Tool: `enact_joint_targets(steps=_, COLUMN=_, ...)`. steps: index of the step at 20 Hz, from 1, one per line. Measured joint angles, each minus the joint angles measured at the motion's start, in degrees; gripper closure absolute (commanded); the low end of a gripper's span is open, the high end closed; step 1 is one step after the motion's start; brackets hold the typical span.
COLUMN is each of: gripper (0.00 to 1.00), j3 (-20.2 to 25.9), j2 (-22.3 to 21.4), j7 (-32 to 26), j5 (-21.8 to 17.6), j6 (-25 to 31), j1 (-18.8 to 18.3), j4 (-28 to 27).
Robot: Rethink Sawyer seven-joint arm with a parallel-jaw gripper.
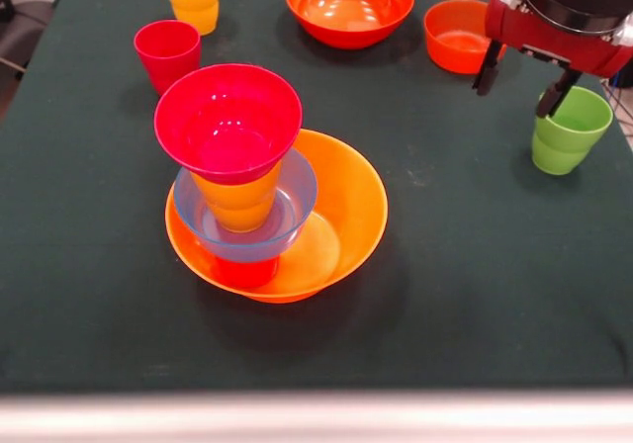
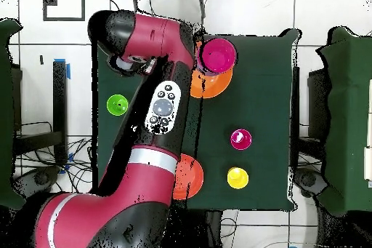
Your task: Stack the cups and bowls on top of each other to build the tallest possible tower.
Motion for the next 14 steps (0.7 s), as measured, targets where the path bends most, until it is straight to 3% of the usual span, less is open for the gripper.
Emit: enact_joint_targets(steps=14, gripper=0.0, j3=-0.77, j2=-4.73, j7=0.0, j5=-0.44, j6=-5.88, j1=1.59, j4=3.47)
